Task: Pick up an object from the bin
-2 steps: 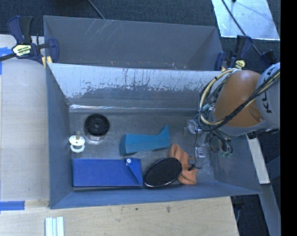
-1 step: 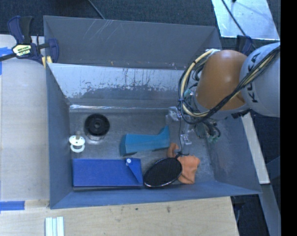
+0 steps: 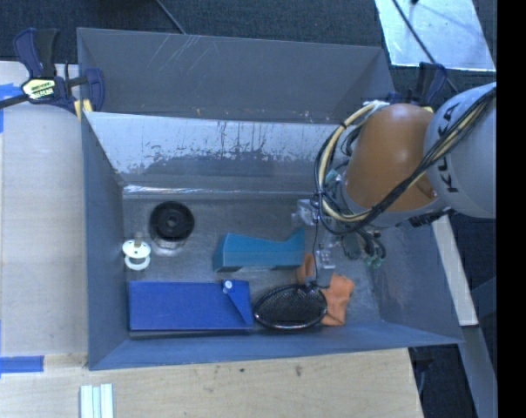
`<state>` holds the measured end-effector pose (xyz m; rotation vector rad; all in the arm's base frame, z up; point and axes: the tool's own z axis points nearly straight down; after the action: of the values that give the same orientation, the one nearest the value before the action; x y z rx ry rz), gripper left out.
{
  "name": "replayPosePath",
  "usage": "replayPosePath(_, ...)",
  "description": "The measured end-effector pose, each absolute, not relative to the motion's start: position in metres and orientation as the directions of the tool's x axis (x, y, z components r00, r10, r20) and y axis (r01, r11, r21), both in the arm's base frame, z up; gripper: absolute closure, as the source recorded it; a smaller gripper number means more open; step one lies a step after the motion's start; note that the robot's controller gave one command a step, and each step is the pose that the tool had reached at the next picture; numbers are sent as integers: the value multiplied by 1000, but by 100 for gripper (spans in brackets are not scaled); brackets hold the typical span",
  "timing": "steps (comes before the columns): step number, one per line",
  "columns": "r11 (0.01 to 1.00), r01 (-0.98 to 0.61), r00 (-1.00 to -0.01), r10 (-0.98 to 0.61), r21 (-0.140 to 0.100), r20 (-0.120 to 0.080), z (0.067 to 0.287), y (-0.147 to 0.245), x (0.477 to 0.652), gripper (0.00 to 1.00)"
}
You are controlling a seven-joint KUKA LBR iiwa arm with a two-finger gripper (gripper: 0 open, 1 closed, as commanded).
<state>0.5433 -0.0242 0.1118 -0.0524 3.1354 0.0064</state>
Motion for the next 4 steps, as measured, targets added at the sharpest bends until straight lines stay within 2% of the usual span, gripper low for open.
replayPosePath(1,977,214,-977,214,-2,-2,95,-21,559,0)
replayPosePath(2,1000,-8,-1000,-8,-2,0,72,17,592,100)
replayPosePath(4,1000,-8,-1000,-8,-2,1,75,17,591,100)
